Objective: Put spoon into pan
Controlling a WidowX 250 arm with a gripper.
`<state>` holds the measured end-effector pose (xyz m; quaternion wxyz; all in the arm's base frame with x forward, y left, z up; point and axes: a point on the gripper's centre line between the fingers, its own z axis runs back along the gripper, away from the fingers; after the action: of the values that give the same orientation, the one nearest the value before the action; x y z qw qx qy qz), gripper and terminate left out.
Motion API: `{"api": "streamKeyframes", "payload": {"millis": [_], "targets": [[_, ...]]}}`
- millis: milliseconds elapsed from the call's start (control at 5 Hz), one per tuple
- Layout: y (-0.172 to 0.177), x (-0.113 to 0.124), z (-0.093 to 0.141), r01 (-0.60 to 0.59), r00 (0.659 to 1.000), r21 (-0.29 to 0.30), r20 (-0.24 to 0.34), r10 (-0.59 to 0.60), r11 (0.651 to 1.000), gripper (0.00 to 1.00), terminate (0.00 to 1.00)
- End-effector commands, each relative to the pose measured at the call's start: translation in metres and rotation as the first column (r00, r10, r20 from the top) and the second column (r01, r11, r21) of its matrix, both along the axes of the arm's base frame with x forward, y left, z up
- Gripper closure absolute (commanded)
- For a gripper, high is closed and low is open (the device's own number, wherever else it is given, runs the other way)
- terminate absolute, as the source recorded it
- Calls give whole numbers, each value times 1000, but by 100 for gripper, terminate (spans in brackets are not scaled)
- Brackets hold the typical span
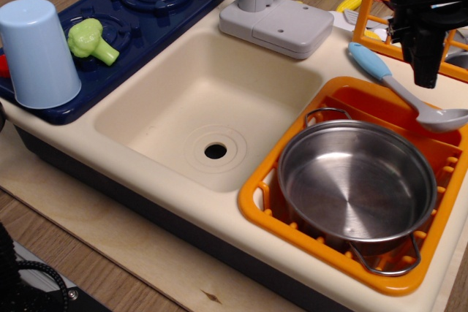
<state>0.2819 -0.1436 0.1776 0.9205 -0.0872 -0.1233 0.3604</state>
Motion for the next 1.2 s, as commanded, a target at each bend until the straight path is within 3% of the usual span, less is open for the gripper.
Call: {"api": "streamKeyframes", "payload": {"millis": [0,400,800,1000], "targets": [[0,0,0,0,1000,0,0,0,1000,0,0],[-11,3,-22,24,999,3,-39,-24,1000,0,0],[-19,11,-26,28,999,-4,-16,-28,1000,0,0],[-19,10,-33,23,1000,-37,-13,-24,999,0,0]]}}
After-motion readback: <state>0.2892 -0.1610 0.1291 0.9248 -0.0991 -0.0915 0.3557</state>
